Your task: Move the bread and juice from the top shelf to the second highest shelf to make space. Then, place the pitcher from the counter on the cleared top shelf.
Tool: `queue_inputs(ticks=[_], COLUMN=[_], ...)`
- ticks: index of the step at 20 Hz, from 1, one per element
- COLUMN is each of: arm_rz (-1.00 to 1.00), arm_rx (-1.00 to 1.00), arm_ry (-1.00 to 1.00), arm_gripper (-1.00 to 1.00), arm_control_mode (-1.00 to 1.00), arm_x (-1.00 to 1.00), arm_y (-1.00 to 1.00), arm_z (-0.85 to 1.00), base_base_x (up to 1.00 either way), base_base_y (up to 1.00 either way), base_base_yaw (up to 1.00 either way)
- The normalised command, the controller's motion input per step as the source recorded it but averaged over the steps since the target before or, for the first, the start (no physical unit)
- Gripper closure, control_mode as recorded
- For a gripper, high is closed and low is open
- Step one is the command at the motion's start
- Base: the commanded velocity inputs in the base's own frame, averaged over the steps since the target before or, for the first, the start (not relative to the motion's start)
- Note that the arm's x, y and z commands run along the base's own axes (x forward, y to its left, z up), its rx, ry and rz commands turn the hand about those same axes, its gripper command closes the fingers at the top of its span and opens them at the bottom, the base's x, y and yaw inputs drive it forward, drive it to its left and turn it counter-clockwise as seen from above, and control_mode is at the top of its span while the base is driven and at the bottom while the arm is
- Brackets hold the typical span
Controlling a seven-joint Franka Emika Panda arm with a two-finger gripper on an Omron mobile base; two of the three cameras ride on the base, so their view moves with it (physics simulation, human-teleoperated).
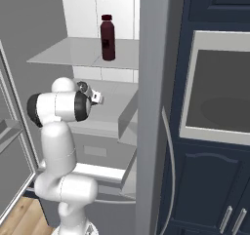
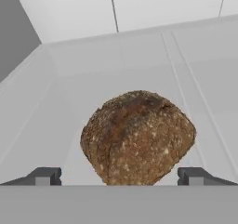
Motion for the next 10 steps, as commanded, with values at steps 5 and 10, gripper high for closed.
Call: queue_inputs(ticks=[5, 10], arm_rz=[0.0, 0.0], arm_rx=[0.0, 0.0], arm_ry=[0.0, 0.0], arm_gripper=[-1.0, -1.0], arm_control_mode=[-1.0, -1.0], arm_x=[-0.34, -0.76], arm_y=[0.0, 0.0], arm_z=[0.19, 0.11], base_base_x=[0.0, 0.0], base_base_y=[0.0, 0.0], base_base_yaw=[0.0, 0.0])
